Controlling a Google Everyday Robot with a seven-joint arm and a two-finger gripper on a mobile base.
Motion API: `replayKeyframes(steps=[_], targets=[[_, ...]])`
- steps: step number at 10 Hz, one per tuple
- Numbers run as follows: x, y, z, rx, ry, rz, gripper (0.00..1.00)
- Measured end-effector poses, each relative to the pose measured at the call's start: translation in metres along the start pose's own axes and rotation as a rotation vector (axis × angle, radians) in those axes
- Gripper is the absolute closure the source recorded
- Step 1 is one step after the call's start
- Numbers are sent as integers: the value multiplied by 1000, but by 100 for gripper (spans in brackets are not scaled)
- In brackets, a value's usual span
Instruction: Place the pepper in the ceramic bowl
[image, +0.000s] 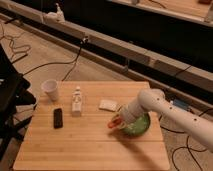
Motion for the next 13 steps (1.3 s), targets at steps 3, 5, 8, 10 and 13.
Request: replayKeyframes(steps=[3, 5, 8, 10, 13], targets=[[42, 0, -30, 34, 83, 74, 87], [60, 13, -34, 29, 102, 133, 65], [66, 31, -24, 15, 75, 198, 37], [62, 29, -19, 54, 20, 231, 21], [70, 23, -25, 123, -7, 260, 20]])
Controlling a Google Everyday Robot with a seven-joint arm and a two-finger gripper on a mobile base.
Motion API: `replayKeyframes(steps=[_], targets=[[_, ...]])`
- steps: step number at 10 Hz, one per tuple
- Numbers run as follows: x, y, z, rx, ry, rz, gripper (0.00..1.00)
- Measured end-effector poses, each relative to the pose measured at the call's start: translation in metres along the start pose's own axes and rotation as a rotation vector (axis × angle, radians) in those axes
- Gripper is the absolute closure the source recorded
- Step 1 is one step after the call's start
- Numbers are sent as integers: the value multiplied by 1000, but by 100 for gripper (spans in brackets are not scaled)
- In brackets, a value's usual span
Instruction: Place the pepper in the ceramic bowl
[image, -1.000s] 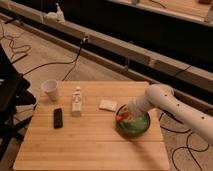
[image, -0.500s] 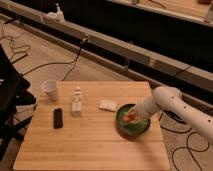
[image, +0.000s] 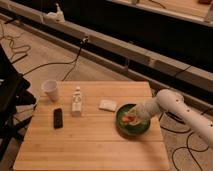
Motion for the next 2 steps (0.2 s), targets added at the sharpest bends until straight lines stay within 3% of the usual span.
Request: replayKeyframes(steps=[2], targets=[[5, 0, -4, 11, 3, 11, 20]])
